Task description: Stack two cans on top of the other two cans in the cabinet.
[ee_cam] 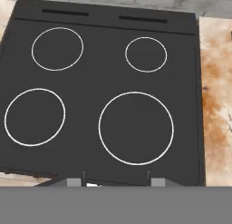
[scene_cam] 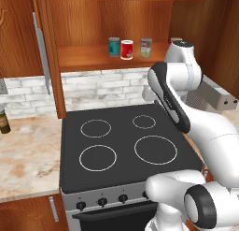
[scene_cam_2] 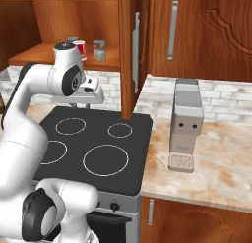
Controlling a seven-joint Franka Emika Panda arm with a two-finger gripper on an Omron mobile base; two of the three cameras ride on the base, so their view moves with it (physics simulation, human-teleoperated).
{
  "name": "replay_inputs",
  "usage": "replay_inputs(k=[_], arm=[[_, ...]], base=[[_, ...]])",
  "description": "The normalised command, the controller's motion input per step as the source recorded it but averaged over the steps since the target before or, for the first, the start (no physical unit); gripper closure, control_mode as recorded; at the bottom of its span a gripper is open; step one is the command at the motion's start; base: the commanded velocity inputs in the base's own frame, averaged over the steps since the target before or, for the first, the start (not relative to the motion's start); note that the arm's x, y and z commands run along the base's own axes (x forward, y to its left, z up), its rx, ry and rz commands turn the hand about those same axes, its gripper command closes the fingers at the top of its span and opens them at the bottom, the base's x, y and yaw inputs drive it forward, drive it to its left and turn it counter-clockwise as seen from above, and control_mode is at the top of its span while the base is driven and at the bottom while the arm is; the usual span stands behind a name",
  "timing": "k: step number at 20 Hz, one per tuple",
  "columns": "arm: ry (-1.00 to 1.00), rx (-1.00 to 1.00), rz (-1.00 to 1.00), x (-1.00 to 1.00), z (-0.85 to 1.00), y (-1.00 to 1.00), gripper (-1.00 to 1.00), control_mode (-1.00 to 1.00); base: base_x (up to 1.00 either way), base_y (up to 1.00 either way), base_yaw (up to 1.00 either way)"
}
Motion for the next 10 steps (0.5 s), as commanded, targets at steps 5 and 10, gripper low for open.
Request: replay_inputs(k=[5, 10], arm=[[-0.08, -0.01, 0.01, -0.13, 0.0, 0.02, -1.0, -1.0], [-0.35, 0.0, 0.06, -0.19, 0.34, 0.22, -1.0, -1.0]], base=[[0.0, 0.0, 0.0], [0.0, 0.0, 0.0]])
